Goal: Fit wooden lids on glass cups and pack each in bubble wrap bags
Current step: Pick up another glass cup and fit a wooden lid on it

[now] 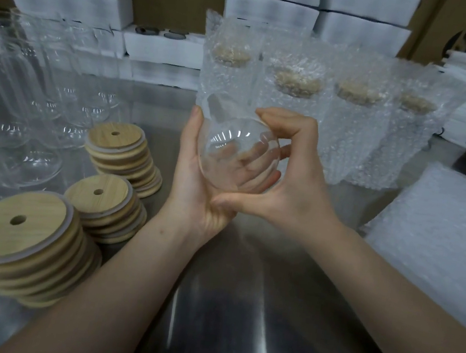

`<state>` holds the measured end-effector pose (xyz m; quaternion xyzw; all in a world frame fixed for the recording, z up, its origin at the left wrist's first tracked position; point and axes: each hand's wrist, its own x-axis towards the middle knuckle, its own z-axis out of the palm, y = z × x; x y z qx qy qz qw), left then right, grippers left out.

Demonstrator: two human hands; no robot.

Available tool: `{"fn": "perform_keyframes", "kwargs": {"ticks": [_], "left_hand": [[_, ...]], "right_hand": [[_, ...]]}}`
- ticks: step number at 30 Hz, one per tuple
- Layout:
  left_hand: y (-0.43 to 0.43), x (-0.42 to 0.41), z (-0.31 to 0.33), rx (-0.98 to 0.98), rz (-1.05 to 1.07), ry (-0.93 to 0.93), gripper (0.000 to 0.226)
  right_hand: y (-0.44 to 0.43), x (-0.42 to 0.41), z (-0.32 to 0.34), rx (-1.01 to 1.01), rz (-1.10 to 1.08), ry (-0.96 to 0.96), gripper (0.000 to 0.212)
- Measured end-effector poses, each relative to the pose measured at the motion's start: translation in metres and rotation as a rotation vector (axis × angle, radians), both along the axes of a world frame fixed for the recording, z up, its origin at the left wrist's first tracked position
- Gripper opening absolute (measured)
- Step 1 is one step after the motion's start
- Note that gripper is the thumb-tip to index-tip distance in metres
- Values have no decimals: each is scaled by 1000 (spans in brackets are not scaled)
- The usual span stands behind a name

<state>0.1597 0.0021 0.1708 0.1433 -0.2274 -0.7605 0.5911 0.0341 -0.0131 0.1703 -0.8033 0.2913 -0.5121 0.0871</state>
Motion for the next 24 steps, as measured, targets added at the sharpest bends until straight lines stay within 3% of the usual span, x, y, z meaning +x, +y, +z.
{"fn": "perform_keyframes", "kwargs": {"ticks": [10,19,24], "left_hand": [[-3,-4,-6,64,-47,-36,95],[-8,-2,-9,46,38,-89,87],[-5,-3,-7,32,34,-131,80]], "right_hand": [[11,9,9,-77,-109,-47,99],[20,15,13,35,-202,-165,68],[20,15,14,-36,-210,-141,56]]}}
